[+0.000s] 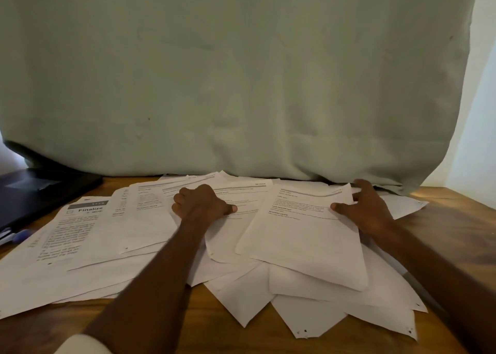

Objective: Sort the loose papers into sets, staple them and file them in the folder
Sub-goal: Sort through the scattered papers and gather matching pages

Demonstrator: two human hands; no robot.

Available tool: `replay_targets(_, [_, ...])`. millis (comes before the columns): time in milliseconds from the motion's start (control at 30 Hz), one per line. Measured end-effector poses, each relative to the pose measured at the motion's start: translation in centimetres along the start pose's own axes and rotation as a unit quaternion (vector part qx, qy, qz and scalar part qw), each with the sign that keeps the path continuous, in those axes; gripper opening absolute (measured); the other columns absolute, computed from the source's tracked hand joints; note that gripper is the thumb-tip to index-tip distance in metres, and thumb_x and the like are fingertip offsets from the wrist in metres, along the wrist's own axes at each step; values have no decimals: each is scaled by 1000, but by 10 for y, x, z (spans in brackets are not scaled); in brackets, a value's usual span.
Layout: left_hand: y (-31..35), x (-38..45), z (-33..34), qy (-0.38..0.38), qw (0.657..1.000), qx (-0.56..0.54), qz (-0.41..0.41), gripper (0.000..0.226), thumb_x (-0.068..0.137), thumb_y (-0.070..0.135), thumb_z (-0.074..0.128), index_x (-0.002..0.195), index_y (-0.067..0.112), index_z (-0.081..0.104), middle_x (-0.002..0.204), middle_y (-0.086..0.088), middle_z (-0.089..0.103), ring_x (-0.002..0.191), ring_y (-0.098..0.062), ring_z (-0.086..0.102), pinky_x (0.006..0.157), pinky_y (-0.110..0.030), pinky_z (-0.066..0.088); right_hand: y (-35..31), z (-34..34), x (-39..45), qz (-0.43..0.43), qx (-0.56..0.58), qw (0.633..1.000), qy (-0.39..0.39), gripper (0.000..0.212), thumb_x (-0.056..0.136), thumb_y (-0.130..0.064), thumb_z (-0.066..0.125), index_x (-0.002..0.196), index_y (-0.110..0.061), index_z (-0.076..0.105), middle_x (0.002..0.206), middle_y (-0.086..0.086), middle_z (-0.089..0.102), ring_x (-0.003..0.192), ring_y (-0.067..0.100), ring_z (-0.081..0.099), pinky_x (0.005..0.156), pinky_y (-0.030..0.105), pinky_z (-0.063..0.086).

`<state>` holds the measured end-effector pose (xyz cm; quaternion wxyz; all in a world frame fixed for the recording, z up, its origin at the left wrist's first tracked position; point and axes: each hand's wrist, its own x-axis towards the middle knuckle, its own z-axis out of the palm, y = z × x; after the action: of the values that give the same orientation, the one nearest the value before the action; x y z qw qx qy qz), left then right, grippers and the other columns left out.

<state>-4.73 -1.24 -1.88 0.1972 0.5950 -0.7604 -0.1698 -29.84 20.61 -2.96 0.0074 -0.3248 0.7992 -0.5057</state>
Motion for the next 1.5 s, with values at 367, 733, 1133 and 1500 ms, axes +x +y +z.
replay_targets(367, [6, -9, -2, 30, 994, 88, 58, 95, 77, 71, 75, 144, 10, 46, 142, -7, 50, 133, -29, 45, 97, -45, 40, -25, 10, -26, -253, -147, 954, -69, 33, 89, -32, 78, 121, -29, 69, 121, -13, 64, 109, 3, 57, 85, 11, 38])
replay_targets(733, [6, 2, 1, -6, 1000, -1, 20, 60, 91, 37, 72, 140, 10, 50, 143, -15, 47, 132, -36, 43, 84, -40, 35, -18, 35, -38, -220, -171, 925, -258, 56, 86, -69, 58, 136, -43, 57, 138, -29, 53, 125, -11, 48, 100, 6, 31])
replay_targets(1133, [6, 4, -15, 47, 959, -271, 72, 27, 93, 16, 65, 112, -2, 65, 113, -18, 70, 109, -38, 67, 86, -38, 53, -20, 35, -39, -229, -153, 929, -248, 56, 84, -70, 58, 132, -41, 62, 133, -29, 56, 118, -15, 49, 96, 2, 32])
replay_targets(1500, [8, -21, -101, 227, 718, -610, 246, 8, 103, 23, 63, 105, 23, 70, 104, 6, 77, 92, -10, 75, 76, -24, 61, -19, 24, -35, -181, -131, 958, -180, 47, 93, -50, 68, 137, -34, 60, 132, -21, 59, 122, -1, 53, 92, 6, 36])
